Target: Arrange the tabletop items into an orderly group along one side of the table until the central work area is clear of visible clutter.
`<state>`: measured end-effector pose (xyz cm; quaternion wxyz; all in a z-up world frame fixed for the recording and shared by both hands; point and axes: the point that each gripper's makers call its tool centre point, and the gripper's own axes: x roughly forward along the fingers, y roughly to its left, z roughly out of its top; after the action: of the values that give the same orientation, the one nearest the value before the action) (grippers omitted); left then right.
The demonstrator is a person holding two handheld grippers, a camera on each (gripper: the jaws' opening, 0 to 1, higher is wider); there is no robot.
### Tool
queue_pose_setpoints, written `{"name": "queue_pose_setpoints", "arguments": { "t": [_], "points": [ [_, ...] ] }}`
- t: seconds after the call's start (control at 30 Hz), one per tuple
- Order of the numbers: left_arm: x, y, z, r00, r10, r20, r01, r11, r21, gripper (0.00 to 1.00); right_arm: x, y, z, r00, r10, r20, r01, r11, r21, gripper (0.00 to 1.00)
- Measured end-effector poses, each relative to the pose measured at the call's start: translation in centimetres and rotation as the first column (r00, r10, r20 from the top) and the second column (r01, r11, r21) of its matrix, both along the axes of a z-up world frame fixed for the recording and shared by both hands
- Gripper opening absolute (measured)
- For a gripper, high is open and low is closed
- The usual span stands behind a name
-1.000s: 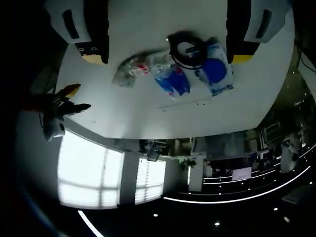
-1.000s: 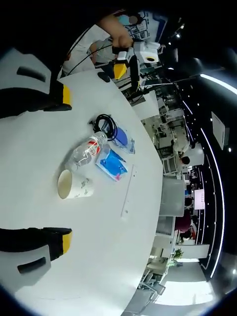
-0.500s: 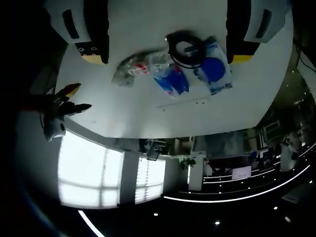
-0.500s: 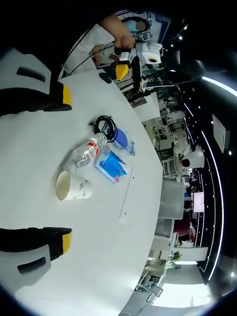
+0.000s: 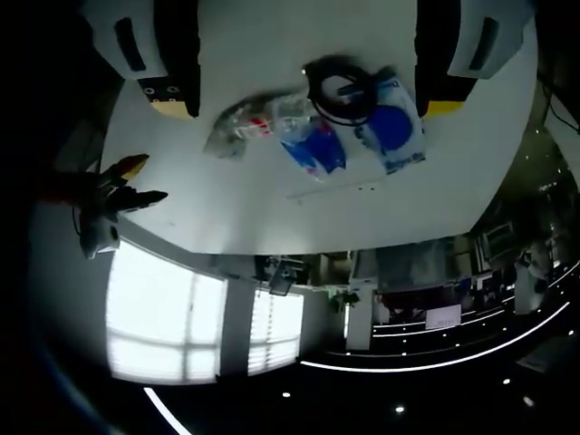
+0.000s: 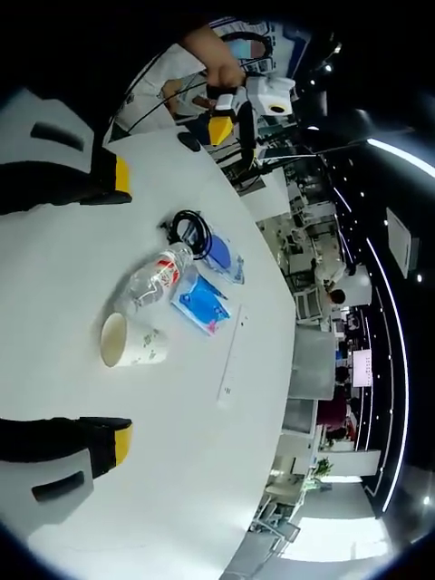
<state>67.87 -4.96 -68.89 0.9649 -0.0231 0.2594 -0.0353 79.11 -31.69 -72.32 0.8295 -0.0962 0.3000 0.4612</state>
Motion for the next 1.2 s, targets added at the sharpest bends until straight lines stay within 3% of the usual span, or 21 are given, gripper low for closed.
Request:
{"name": "queue_pose_setpoints", "arguments": {
  "t": [1.2],
  "points": [
    [0.03, 0.63, 0.39, 1.0, 0.023, 0.018, -0.023, 1.0, 0.007, 0.99, 0.36, 0.38, -0.38, 1.0, 0.029, 0.0, -0.029, 1.0, -0.009, 0.94]
  ]
}}
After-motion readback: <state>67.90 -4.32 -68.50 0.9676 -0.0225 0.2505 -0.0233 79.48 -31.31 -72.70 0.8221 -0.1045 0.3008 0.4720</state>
